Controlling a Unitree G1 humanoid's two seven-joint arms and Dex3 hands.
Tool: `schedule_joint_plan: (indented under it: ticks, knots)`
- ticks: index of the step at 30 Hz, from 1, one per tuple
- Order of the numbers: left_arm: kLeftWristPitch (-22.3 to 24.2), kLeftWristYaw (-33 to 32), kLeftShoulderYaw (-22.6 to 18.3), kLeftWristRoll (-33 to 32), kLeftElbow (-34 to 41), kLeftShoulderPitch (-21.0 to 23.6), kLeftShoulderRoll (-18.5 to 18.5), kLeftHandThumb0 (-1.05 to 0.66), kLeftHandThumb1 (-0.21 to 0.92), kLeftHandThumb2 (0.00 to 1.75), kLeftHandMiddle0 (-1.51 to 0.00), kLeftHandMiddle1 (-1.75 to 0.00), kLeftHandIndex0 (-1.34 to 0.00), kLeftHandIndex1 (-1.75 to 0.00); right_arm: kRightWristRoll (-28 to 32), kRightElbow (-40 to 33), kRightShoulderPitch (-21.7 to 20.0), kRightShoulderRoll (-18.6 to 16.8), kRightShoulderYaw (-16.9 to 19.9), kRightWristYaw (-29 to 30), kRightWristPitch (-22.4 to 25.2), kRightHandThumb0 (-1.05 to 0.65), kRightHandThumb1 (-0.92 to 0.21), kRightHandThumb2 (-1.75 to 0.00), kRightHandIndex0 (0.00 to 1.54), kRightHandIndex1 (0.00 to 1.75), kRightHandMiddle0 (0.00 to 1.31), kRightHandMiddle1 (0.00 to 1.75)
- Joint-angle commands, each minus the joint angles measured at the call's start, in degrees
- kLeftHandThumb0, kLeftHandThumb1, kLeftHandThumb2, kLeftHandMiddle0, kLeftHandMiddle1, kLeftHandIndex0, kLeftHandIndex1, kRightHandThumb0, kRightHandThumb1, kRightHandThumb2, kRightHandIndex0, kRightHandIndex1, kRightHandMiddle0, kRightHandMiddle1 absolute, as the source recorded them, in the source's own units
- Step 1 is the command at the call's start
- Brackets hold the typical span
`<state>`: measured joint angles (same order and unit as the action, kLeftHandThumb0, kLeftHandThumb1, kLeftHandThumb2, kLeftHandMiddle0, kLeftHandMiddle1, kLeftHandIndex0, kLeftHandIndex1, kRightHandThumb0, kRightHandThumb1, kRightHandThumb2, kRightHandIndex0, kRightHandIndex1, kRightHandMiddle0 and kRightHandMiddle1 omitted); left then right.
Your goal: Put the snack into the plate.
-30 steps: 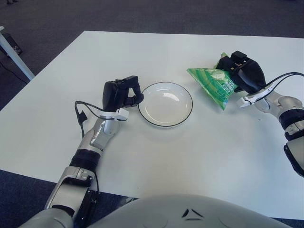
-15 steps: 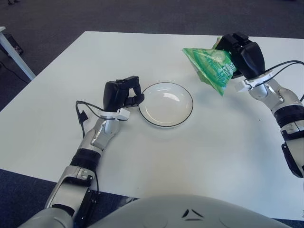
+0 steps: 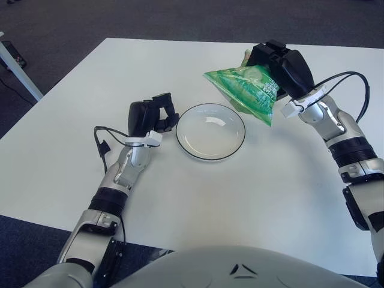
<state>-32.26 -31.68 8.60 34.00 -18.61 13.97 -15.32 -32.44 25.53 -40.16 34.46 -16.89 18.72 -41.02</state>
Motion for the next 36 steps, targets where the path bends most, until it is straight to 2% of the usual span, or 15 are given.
schedule_joint_plan:
  ticks: [1, 8, 14, 21, 25, 29, 36]
  knots:
    - [4.46, 2.72, 1.1, -3.92, -4.96, -11.35, 4.21, -0.53, 0.78, 0.87, -1.38, -1.75, -1.17, -1.75, 3.21, -4.02, -2.72, -1.7, 0.02, -7.06, -0.62, 0.0, -0.08, -1.58, 0.81, 1.7, 0.56, 1.75]
    - [10.69, 4.79, 0.22, -5.76, -1.3, -12.08, 5.06, -0.52, 0.77, 0.88, -1.39, -1.75, -1.17, -1.75, 2.98, -4.32, -4.12, -4.03, -0.05, -10.41, -1.53, 0.0, -0.03, -1.61, 0.87, 1.63, 0.6, 1.75]
    - [14.17, 4.12, 0.48, -5.94, 1.73, -12.67, 5.74, -0.52, 0.76, 0.89, -1.39, -1.75, -1.16, -1.75, 0.06, -2.72, -4.99, -7.06, -1.05, -9.95, -2.46, 0.0, 0.01, -1.67, 0.87, 1.68, 0.63, 1.75]
    - [16.88, 4.59, 0.81, -6.61, 4.19, -13.08, 5.83, -0.51, 0.73, 0.92, -1.38, -1.75, -1.15, -1.75, -0.44, -2.29, -4.85, -9.51, -2.49, -11.37, -4.13, 0.0, 0.06, -1.72, 0.91, 1.67, 0.67, 1.75]
    - [18.64, 5.32, 1.0, -7.42, 5.7, -13.36, 6.04, -0.51, 0.72, 0.93, -1.38, -1.75, -1.15, -1.75, -1.1, -2.47, -4.79, -10.0, -2.96, -12.78, -4.28, 0.0, 0.06, -1.74, 0.89, 1.72, 0.68, 1.74]
    - [20.13, 6.28, 0.77, -9.12, 7.13, -13.73, 6.75, -0.51, 0.7, 0.94, -1.39, -1.75, -1.15, -1.75, 1.19, -2.6, -4.59, -9.69, -3.44, -17.05, -4.75, 0.0, 0.06, -1.74, 0.88, 1.74, 0.69, 1.74]
    - [19.7, 7.35, 0.66, -11.61, 7.27, -13.51, 6.95, -0.51, 0.68, 0.97, -1.39, -1.75, -1.15, -1.75, 0.48, -4.32, -3.79, -10.47, -3.13, -20.34, -2.13, 0.0, 0.06, -1.75, 0.88, 1.75, 0.69, 1.74]
